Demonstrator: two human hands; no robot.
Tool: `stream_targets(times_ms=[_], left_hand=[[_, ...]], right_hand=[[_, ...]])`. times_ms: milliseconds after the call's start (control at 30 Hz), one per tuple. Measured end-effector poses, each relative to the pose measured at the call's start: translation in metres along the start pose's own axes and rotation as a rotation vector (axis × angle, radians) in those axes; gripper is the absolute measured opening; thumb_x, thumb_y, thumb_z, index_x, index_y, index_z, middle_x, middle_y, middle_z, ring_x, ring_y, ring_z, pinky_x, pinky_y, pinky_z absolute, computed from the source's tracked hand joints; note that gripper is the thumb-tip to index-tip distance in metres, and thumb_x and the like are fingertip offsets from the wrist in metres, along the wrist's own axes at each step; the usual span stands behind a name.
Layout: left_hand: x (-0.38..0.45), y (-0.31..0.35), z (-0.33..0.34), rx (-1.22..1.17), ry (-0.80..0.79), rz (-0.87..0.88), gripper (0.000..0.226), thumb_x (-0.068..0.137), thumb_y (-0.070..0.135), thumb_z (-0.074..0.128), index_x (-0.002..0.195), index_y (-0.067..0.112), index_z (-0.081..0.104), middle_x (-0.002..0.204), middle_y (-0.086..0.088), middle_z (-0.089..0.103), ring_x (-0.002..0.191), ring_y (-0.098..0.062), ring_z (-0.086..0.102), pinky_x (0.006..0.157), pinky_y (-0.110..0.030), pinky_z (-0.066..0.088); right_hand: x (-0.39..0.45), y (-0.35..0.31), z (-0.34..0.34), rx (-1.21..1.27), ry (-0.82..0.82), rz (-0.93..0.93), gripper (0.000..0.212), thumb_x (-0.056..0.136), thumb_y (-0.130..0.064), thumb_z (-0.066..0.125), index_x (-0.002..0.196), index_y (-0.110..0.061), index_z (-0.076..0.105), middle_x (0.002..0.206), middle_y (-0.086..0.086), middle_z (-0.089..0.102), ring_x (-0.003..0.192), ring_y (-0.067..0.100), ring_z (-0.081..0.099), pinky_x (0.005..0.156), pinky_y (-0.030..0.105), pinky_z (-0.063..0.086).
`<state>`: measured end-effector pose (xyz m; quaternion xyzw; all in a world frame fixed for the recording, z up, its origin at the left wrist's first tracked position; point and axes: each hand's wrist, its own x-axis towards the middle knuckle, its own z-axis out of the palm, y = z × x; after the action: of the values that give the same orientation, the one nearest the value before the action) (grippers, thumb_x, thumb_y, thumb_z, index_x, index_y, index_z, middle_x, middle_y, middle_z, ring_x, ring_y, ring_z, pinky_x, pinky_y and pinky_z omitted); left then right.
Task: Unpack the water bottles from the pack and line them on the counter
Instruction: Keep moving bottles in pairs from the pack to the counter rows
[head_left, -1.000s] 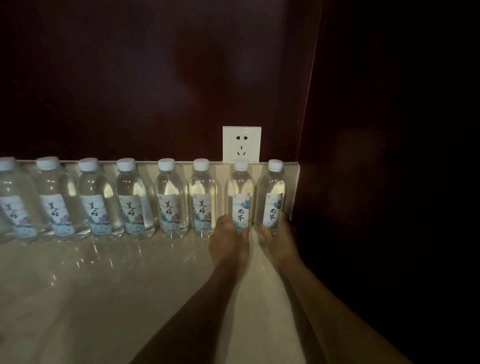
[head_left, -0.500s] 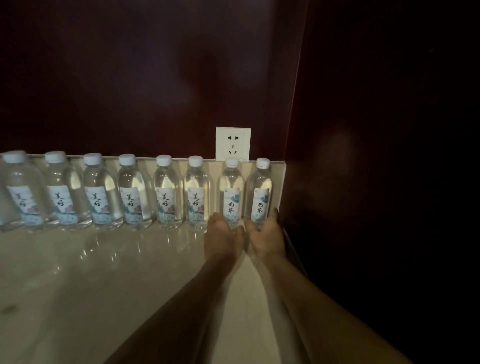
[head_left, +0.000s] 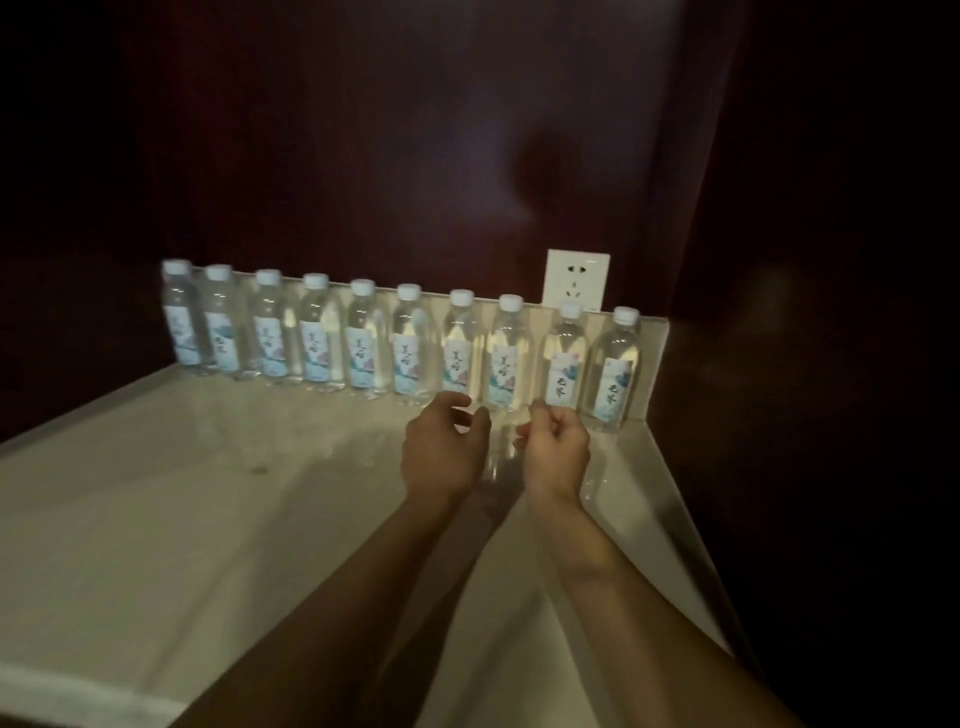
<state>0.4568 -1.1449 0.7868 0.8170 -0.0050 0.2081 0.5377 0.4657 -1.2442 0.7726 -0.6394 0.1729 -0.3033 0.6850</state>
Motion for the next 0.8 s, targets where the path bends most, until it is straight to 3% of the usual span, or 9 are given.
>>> stream_targets(times_ms=[100, 300, 433, 533, 633, 800], left_hand=[[-0.014, -0.011, -0.037, -0.052, 0.041, 0.013, 0.026, 0.092, 0.036, 0.064, 0.108, 0.017, 0.069, 0.097, -0.004, 0.076, 0.081, -0.024, 0.073, 0.08, -0.045, 0.06], [-0.054, -0.046, -0.155, -0.132, 0.204, 0.008, 0.037, 0.08, 0.048, 0.055, 0.102, 0.021, 0.07, 0.089, 0.002, 0.073, 0.079, -0.022, 0.072, 0.078, -0.046, 0.06], [-0.097, -0.086, -0.257, -0.136, 0.352, -0.032, 0.026, 0.082, 0.045, 0.055, 0.094, 0.027, 0.069, 0.085, 0.006, 0.072, 0.082, -0.02, 0.071, 0.08, -0.047, 0.059], [-0.134, -0.115, -0.341, -0.092, 0.464, -0.089, 0.01, 0.091, 0.034, 0.059, 0.093, 0.029, 0.068, 0.085, 0.009, 0.072, 0.082, -0.012, 0.07, 0.081, -0.041, 0.059], [-0.172, -0.141, -0.427, -0.009, 0.625, -0.149, 0.009, 0.092, 0.028, 0.061, 0.095, 0.026, 0.07, 0.081, 0.008, 0.072, 0.077, -0.008, 0.068, 0.074, -0.032, 0.056], [-0.227, -0.176, -0.557, 0.087, 0.859, -0.239, 0.008, 0.091, 0.026, 0.064, 0.091, 0.023, 0.072, 0.071, 0.01, 0.069, 0.075, -0.008, 0.066, 0.076, -0.031, 0.054]], right_hand=[[-0.041, -0.012, 0.019, 0.049, -0.114, -0.003, 0.016, 0.099, -0.019, 0.056, 0.09, -0.006, 0.061, 0.068, 0.004, 0.062, 0.061, 0.016, 0.058, 0.062, 0.026, 0.047], [-0.161, -0.025, 0.072, 0.138, -0.292, 0.031, 0.018, 0.096, -0.02, 0.055, 0.094, -0.005, 0.066, 0.066, 0.0, 0.064, 0.054, 0.008, 0.058, 0.06, 0.025, 0.047], [-0.268, -0.02, 0.114, 0.161, -0.427, 0.059, 0.017, 0.095, -0.019, 0.054, 0.087, -0.011, 0.066, 0.065, 0.0, 0.064, 0.055, 0.011, 0.059, 0.06, 0.028, 0.046], [-0.353, -0.014, 0.15, 0.192, -0.557, 0.098, 0.018, 0.096, -0.017, 0.053, 0.083, -0.013, 0.065, 0.064, 0.001, 0.063, 0.057, 0.014, 0.058, 0.06, 0.029, 0.045], [-0.443, -0.012, 0.189, 0.215, -0.698, 0.154, 0.018, 0.096, -0.012, 0.053, 0.081, -0.011, 0.064, 0.065, 0.004, 0.062, 0.056, 0.016, 0.056, 0.057, 0.027, 0.044], [-0.585, -0.013, 0.24, 0.228, -1.041, 0.193, 0.015, 0.098, -0.01, 0.052, 0.096, -0.005, 0.066, 0.071, 0.004, 0.06, 0.061, 0.013, 0.056, 0.054, 0.021, 0.043]])
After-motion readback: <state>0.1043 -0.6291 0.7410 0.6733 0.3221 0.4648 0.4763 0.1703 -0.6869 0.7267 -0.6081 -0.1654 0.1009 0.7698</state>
